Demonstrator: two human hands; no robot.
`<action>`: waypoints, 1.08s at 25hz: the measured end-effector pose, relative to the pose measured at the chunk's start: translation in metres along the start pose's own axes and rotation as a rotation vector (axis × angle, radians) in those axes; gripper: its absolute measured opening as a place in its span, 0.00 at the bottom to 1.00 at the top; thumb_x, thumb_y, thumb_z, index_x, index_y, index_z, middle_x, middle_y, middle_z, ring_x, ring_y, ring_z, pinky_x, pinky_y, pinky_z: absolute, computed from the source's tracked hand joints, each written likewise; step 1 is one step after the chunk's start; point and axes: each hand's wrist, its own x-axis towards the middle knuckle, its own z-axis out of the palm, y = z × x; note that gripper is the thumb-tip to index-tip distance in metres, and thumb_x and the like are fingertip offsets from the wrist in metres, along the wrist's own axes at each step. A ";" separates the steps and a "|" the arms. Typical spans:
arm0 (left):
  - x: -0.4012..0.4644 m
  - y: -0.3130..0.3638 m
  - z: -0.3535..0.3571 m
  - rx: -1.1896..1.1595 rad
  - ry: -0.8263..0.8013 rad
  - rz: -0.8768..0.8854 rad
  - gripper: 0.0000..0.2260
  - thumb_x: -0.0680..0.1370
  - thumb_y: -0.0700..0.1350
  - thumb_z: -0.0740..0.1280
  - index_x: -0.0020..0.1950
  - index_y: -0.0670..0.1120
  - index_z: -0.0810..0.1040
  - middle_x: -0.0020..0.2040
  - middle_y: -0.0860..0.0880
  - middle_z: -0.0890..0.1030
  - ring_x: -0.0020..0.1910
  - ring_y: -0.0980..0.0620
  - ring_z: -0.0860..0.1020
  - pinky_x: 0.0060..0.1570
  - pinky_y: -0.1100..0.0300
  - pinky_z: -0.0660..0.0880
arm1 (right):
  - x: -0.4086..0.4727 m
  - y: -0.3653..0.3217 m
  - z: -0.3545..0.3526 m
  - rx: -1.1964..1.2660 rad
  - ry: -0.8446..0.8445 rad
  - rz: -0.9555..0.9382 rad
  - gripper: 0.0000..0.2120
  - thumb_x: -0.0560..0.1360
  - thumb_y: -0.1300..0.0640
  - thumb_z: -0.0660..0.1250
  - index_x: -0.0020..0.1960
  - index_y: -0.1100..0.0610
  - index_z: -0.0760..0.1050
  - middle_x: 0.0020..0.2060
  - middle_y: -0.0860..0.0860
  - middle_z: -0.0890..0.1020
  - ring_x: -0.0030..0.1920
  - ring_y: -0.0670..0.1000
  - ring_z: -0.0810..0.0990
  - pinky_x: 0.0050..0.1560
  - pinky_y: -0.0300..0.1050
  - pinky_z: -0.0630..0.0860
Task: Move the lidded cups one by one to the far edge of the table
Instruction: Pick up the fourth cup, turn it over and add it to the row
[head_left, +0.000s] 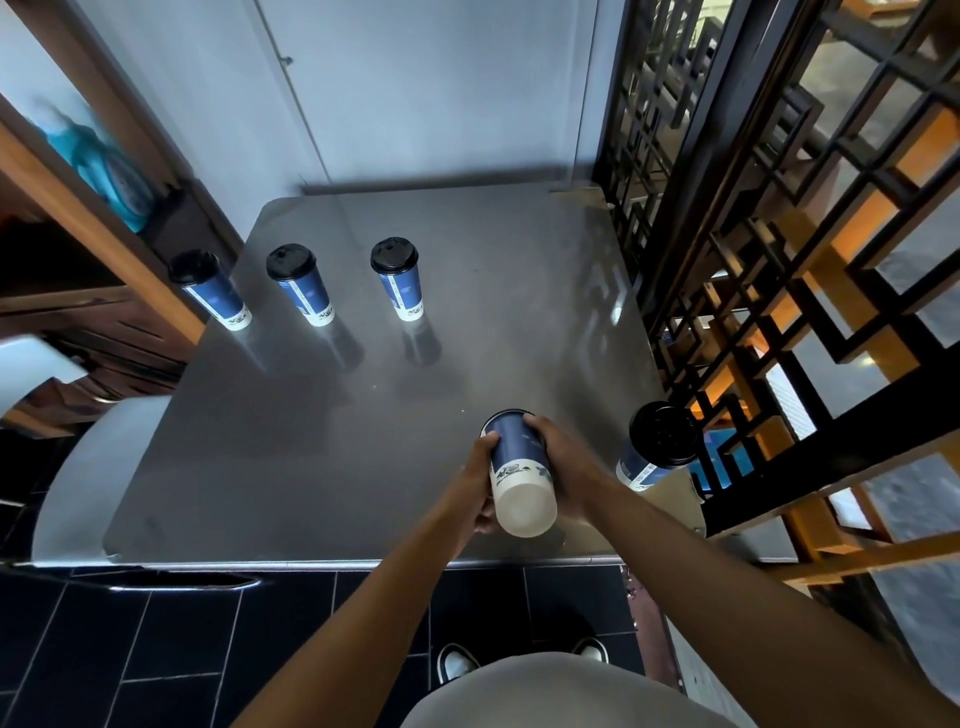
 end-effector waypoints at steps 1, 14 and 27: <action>0.001 0.000 -0.002 0.058 0.011 0.009 0.37 0.64 0.77 0.59 0.48 0.44 0.79 0.46 0.39 0.75 0.44 0.43 0.72 0.32 0.58 0.64 | 0.000 -0.001 0.001 -0.006 0.012 -0.004 0.28 0.79 0.43 0.63 0.68 0.64 0.73 0.45 0.61 0.82 0.36 0.58 0.83 0.37 0.49 0.82; -0.011 0.013 0.001 -0.013 -0.032 0.143 0.47 0.61 0.66 0.77 0.75 0.54 0.61 0.61 0.44 0.81 0.46 0.47 0.88 0.40 0.46 0.84 | -0.008 -0.007 0.004 -0.066 0.061 -0.151 0.24 0.76 0.50 0.67 0.67 0.61 0.71 0.55 0.64 0.80 0.44 0.59 0.83 0.40 0.51 0.82; -0.020 -0.009 -0.010 0.419 -0.145 0.331 0.24 0.61 0.57 0.79 0.54 0.53 0.81 0.44 0.53 0.88 0.43 0.54 0.86 0.42 0.60 0.79 | -0.018 -0.022 -0.005 -0.650 0.003 -0.450 0.14 0.70 0.46 0.67 0.48 0.56 0.76 0.40 0.52 0.78 0.41 0.48 0.76 0.48 0.45 0.72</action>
